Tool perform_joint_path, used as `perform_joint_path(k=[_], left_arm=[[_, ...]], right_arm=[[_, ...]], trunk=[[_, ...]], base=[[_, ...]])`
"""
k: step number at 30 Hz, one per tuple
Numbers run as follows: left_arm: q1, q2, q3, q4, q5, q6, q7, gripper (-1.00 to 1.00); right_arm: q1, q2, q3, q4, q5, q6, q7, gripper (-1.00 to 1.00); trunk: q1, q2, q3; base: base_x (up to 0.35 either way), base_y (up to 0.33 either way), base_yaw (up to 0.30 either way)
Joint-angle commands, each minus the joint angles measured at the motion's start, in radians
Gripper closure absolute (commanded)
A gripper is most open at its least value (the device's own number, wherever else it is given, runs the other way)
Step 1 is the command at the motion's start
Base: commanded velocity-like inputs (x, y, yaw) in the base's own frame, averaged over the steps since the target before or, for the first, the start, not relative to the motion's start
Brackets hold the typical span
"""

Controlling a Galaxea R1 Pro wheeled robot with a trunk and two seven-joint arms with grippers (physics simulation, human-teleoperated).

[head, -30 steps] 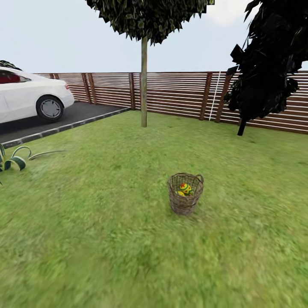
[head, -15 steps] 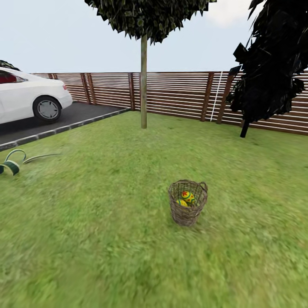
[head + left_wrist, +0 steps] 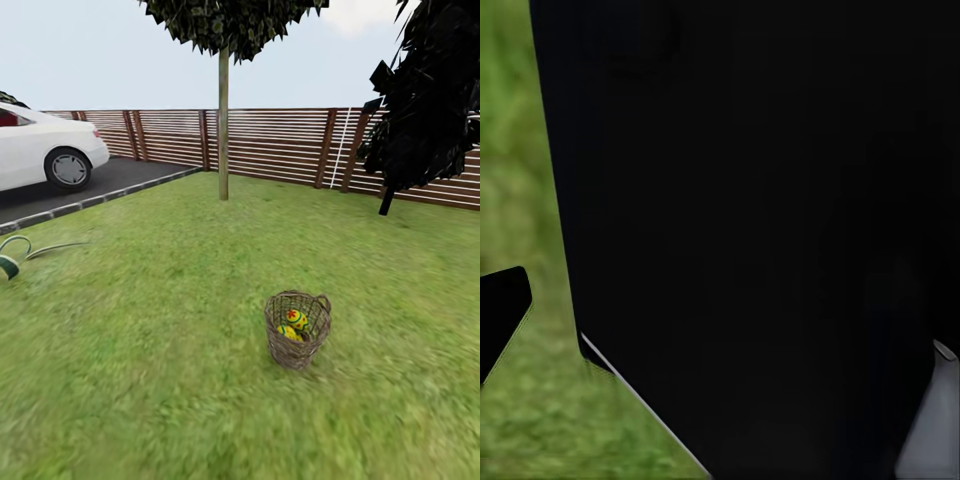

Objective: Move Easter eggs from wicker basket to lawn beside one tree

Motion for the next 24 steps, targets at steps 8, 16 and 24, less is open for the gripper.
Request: perform_joint_path(k=[8, 16, 24], left_arm=[[0.001, -0.001, 0.001, -0.002, 0.001, -0.001, 0.0, -1.0], [0.001, 0.0, 0.0, -0.002, 0.001, -0.001, 0.0, -1.0], [0.001, 0.0, 0.0, -0.002, 0.001, -0.002, 0.0, -1.0]], right_arm=[[0.0, 0.0, -0.001, 0.001, 0.001, -0.005, -0.001, -1.0], [0.0, 0.0, -0.001, 0.001, 0.001, -0.005, -0.001, -1.0], [0.0, 0.0, -0.001, 0.001, 0.001, -0.004, -0.001, -1.0]], trunk=[[0.001, 0.0, -0.005], [0.001, 0.0, -0.005], [0.001, 0.0, -0.005]], base=[[0.335, 0.0, -0.033], [0.335, 0.0, -0.229], [0.335, 0.022, -0.03]])
